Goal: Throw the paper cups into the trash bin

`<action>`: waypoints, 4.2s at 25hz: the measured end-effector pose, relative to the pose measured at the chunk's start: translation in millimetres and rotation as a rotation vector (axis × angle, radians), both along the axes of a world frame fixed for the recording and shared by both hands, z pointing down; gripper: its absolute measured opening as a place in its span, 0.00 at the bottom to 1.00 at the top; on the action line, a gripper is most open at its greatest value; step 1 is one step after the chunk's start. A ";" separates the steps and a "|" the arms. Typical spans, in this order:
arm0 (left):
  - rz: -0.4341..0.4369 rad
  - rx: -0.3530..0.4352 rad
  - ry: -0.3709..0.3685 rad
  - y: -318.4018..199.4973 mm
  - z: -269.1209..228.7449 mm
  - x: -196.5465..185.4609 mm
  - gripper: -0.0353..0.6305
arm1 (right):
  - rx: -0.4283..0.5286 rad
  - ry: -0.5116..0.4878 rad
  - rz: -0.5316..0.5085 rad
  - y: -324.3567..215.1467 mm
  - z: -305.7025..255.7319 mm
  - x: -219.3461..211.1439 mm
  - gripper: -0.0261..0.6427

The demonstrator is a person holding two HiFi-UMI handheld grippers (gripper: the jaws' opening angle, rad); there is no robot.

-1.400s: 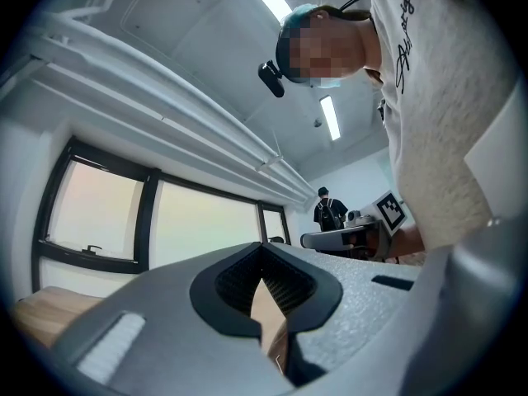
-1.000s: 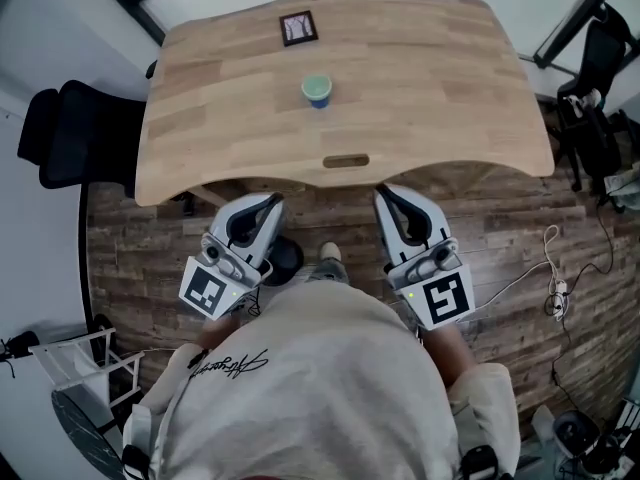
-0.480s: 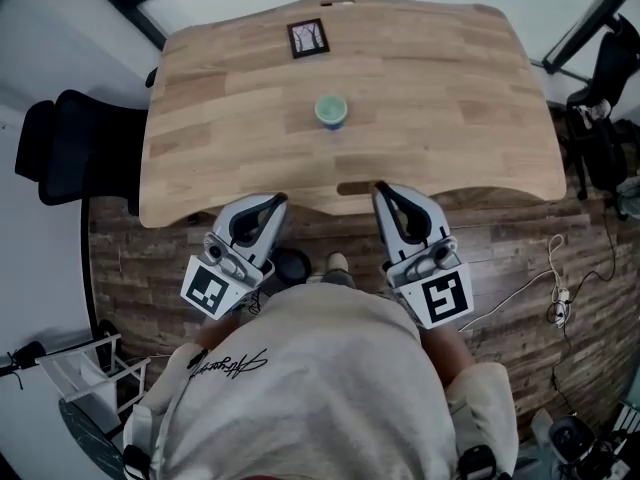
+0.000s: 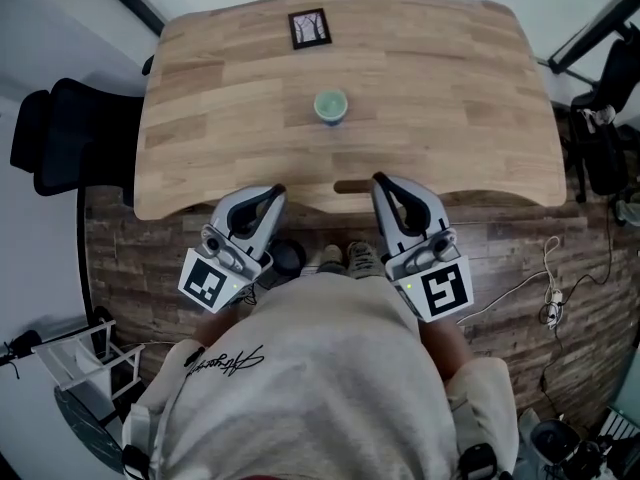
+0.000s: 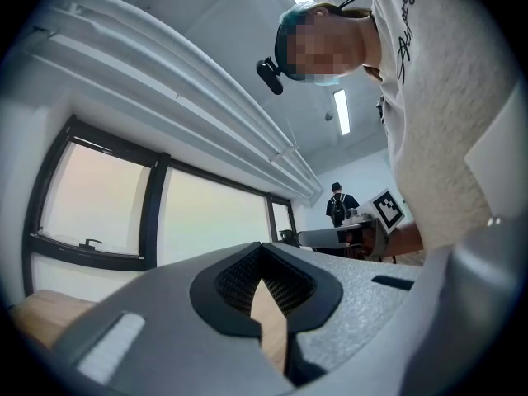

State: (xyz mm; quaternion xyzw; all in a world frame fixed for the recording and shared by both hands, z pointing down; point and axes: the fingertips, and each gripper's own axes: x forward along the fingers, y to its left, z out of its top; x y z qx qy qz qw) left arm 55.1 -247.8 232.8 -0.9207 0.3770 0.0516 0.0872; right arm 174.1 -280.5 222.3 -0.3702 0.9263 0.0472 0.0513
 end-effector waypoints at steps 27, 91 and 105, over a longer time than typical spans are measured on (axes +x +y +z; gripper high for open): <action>-0.157 -0.063 0.020 -22.2 24.3 -13.3 0.06 | -0.098 0.045 -0.186 -60.2 48.9 -24.6 0.23; -0.349 -0.216 0.029 0.6 79.6 -60.4 0.06 | -0.393 0.369 -0.102 -193.7 280.9 -92.5 0.46; -0.375 -0.221 0.031 -0.2 80.0 -69.1 0.06 | -0.411 0.320 -0.071 -206.2 281.9 -91.7 0.46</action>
